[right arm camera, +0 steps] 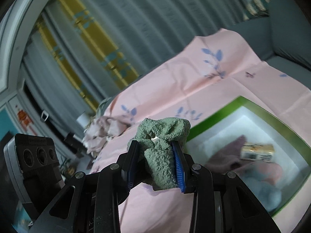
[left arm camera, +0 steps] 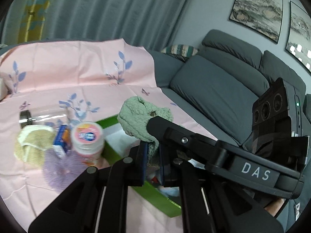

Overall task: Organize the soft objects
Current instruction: 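Carry the green cloth with the right gripper over the green box, then lower the green cloth into the box with the right gripper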

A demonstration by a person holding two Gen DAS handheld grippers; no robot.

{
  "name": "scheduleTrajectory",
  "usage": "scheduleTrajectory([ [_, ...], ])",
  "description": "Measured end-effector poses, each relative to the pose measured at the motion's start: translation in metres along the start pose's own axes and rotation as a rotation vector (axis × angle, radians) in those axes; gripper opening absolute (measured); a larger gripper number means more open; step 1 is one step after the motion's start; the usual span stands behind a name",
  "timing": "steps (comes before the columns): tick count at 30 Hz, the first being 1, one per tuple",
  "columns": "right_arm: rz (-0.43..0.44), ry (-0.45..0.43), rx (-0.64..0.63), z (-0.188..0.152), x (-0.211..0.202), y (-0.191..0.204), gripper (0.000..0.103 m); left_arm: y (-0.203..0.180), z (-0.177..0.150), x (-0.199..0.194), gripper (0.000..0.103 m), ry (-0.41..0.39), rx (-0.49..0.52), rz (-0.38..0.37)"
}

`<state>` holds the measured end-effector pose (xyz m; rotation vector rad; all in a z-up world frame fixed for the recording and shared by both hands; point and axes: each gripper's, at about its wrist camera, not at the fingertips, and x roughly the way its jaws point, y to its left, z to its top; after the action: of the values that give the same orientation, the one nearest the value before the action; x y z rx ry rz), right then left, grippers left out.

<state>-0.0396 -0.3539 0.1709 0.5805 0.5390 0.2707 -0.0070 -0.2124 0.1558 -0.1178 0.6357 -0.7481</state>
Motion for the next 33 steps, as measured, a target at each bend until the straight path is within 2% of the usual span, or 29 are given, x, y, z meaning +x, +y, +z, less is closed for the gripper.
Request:
scheduleTrajectory([
  [8,-0.124,0.014,0.112,0.006,0.005,-0.049,0.037,-0.011,-0.004,0.056,0.006,0.108,-0.009,-0.031],
  [18,-0.222,0.054,0.234,0.007,0.013,-0.097,0.037,-0.017,-0.009,0.107,0.006,0.224,-0.012,-0.059],
  [26,-0.280,0.095,0.296,0.008,0.022,-0.120,0.037,-0.016,-0.011,0.138,0.006,0.320,-0.033,-0.056],
  [33,-0.358,0.140,0.320,0.008,0.031,-0.132,0.037,-0.017,-0.013,0.156,0.006,0.400,-0.009,-0.011],
])
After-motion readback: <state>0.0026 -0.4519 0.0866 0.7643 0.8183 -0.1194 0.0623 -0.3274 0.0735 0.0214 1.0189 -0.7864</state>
